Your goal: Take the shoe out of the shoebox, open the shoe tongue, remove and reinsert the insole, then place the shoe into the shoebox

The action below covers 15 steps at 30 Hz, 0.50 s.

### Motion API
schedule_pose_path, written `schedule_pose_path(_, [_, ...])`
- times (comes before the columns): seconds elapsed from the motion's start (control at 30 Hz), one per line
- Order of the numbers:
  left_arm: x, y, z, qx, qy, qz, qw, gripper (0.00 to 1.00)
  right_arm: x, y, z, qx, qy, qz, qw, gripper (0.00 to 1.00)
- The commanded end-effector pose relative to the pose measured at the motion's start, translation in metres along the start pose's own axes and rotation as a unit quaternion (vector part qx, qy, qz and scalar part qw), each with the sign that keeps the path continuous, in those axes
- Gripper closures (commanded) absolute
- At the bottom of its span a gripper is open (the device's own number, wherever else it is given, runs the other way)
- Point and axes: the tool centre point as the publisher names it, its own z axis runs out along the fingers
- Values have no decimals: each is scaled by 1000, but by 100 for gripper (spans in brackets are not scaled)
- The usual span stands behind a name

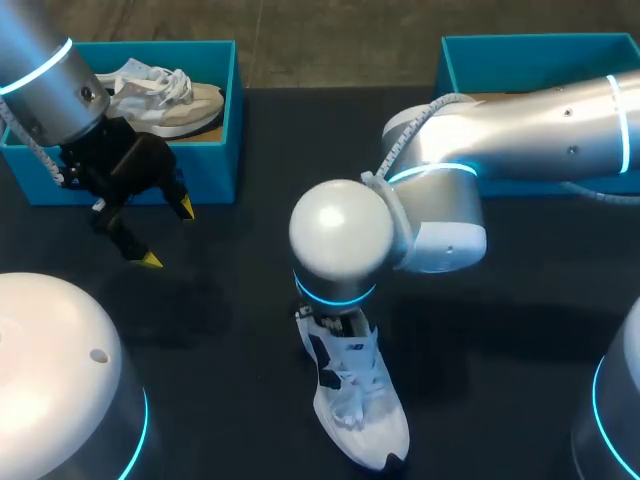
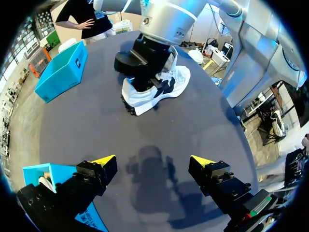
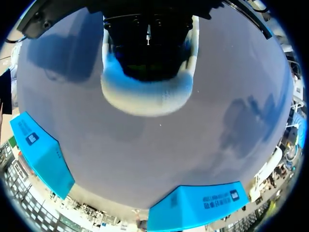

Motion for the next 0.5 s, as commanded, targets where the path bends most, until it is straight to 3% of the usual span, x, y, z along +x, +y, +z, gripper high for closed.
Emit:
schedule_pose_path(0.03, [1, 0, -1, -1, 0, 0, 1000, 0, -4, -12, -9, -12, 4, 2, 1000, 100])
schedule_pose_path(0.23, [1, 0, -1, -1, 0, 0, 1000, 0, -11, -18, -8, 2, 8, 16, 1000, 100])
schedule_pose_path(0.5, [1, 0, -1, -1, 0, 0, 1000, 0, -11, -26, 14, 26, 40, 12, 999, 100])
